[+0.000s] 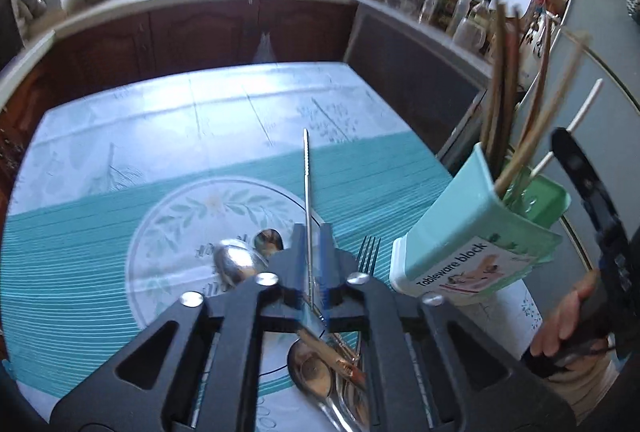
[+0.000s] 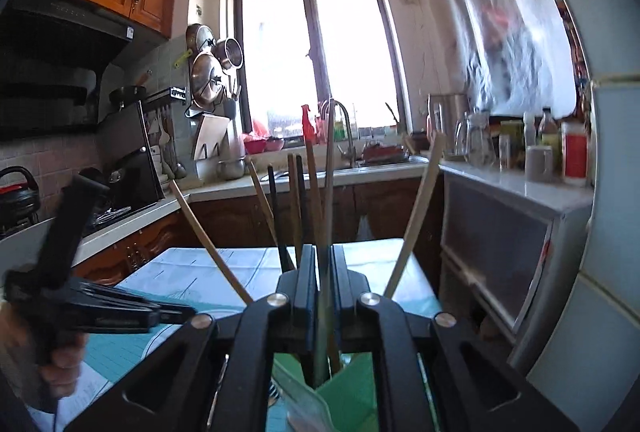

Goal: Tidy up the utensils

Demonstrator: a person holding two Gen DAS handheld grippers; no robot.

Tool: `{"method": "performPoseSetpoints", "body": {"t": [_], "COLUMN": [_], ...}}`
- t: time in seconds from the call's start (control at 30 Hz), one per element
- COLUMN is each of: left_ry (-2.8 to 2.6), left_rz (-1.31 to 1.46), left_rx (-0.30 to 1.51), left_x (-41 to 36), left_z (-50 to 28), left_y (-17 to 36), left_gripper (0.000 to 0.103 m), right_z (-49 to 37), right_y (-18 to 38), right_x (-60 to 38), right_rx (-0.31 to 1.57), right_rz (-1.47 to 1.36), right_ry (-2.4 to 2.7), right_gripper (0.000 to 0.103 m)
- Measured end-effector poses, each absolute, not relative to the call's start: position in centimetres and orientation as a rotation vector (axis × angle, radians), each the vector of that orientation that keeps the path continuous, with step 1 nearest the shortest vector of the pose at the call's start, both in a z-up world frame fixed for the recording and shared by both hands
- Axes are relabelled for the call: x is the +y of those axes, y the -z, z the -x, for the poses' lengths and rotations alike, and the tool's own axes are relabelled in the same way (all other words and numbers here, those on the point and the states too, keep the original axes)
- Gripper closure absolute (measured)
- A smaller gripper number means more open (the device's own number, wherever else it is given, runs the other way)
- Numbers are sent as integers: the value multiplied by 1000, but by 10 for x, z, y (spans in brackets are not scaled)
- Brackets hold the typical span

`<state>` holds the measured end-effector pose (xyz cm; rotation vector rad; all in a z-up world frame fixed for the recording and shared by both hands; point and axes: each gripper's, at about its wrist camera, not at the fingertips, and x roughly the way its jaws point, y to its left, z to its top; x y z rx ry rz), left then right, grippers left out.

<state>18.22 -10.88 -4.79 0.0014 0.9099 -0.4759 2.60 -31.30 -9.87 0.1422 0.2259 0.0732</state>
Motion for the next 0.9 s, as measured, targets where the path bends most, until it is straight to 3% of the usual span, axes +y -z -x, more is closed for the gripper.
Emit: {"method": "performPoseSetpoints", "body": {"t": [0.07, 0.1, 0.7, 0.83, 0.9], "left_ry": [480, 482, 456, 428, 406], "left_rz": [0, 3, -14, -67, -87], "left_rx": [928, 934, 1227, 1284, 1279], "left_x": [-113, -115, -175, -189, -192], "left_z": [-192, -197, -311, -313, -312], "left_y": [57, 62, 131, 145, 145], "left_gripper": [72, 70, 70, 85, 98], "right_z": [-23, -21, -7, -7, -8], "right_y": [99, 98, 93, 95, 96], "right_x": [-315, -316, -328, -332, -335], "right_rx": [225, 220, 228, 241, 242], "right_rz": [-161, -171, -297, -311, -324], "right_ry": [-79, -79, -148, -147, -146], "right_gripper": [76, 74, 74, 74, 74]}}
